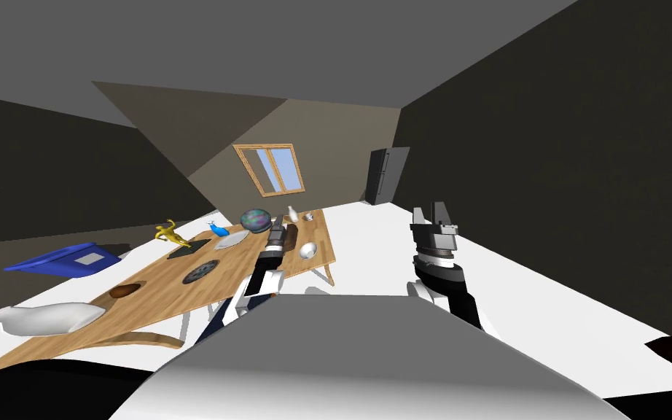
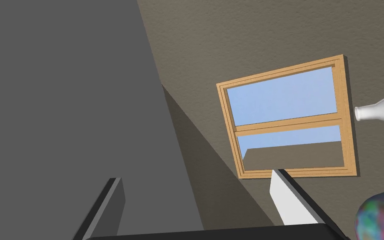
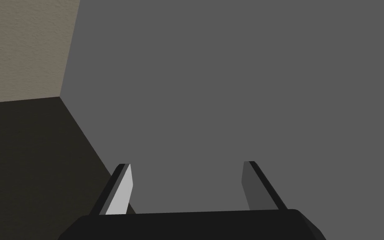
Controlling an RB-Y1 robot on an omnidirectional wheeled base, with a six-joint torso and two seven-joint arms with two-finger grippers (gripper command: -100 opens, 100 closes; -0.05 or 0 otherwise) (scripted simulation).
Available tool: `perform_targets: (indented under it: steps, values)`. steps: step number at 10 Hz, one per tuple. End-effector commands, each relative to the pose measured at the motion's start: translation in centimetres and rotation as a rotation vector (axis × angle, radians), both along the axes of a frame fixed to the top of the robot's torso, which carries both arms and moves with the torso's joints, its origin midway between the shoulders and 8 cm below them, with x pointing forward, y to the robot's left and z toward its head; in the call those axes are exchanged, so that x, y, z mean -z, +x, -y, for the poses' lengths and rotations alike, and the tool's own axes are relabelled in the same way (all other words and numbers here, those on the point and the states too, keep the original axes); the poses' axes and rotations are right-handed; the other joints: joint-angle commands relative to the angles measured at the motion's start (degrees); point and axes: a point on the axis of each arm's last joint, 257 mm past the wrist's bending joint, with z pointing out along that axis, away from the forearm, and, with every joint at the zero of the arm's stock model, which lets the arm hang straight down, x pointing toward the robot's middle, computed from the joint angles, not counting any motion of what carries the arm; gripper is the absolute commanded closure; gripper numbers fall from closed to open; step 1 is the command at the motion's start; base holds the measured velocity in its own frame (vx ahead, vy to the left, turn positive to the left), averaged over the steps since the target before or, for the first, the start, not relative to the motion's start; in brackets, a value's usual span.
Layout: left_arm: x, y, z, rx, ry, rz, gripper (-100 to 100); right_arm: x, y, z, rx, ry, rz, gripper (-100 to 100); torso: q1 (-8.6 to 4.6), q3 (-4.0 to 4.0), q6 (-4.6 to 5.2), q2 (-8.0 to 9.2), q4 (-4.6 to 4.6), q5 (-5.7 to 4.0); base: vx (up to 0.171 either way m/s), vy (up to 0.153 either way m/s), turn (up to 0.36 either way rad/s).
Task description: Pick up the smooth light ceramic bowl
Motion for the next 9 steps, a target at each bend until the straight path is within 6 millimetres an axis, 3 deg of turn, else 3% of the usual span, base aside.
perform_targets:
  steps: [1, 9]
  values:
    - [1.0, 0.3, -0.5, -0.010, -0.006, -0.038, -100, 0.0, 0.0, 0.0, 0.000, 0.000, 0.000, 0, 0.00, 0.00, 0.00, 0.00, 0.00, 0.00, -0.012, 0.008, 0.012]
    - [7.5, 3.0, -3.8, -0.079, -0.055, -0.265, -100, 0.0, 0.0, 0.0, 0.000, 0.000, 0.000, 0, -0.05, 0.00, 0.00, -0.01, 0.00, -0.01, -0.011, 0.003, 0.029]
